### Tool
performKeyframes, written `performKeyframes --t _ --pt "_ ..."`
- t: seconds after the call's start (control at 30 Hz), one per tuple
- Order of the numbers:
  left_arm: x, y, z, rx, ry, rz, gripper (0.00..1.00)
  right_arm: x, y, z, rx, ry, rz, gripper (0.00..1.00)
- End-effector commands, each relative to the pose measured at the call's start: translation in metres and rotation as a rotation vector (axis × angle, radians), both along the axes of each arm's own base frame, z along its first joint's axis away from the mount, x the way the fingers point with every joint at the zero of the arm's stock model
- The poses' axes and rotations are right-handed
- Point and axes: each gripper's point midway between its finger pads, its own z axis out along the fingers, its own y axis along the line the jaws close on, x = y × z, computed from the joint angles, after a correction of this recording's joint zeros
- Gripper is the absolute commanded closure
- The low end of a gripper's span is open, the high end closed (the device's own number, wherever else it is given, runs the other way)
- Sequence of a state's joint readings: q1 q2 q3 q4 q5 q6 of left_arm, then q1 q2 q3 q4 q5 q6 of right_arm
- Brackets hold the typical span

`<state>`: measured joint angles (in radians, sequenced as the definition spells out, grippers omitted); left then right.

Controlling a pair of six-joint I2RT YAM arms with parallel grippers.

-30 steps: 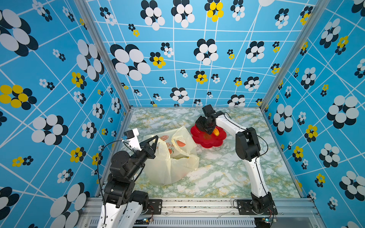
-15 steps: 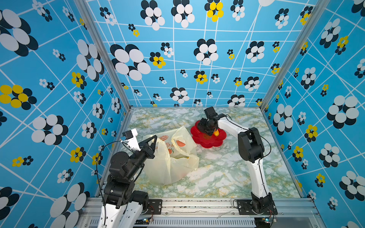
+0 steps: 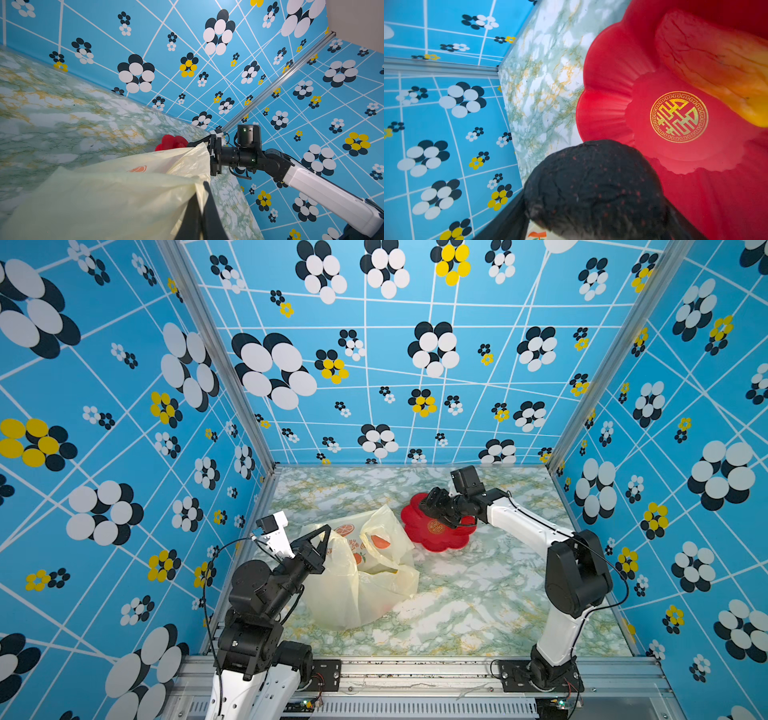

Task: Place the fruits into the plastic bag
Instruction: 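Lift the dark fruit with the right gripper and carry it toward the bag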

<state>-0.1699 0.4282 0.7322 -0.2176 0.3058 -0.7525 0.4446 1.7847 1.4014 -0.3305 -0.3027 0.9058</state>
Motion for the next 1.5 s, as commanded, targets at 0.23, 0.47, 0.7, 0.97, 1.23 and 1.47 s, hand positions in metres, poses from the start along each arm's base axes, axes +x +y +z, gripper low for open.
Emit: performKeyframes --t 0.23,0.47,0.7,0.97,1.23,1.47 --pt "0.0 0.001 0.005 -0.091 0.003 0.001 1.0 -0.019 -0.012 0.064 -0.04 -0.256 0.123 0.38" --pt "0.005 0.0 0.001 -0.113 0.017 0.0 1.0 -0.024 -0.016 0.107 -0.05 -0.373 0.153 0.39" --pt "0.011 -0.002 -0.004 -0.094 0.021 -0.002 1.0 -0.025 -0.008 0.158 0.009 -0.465 0.182 0.4" --pt "0.017 -0.006 -0.003 -0.097 0.012 -0.021 1.0 -0.053 0.052 0.222 0.199 -0.536 0.376 0.42" --pt "0.012 -0.009 0.009 -0.102 -0.037 -0.048 1.0 -0.114 0.149 0.223 0.252 -0.475 0.661 0.42" --pt "0.004 -0.009 0.015 -0.091 -0.078 -0.056 1.0 -0.16 0.203 0.178 0.237 -0.333 0.812 0.43"
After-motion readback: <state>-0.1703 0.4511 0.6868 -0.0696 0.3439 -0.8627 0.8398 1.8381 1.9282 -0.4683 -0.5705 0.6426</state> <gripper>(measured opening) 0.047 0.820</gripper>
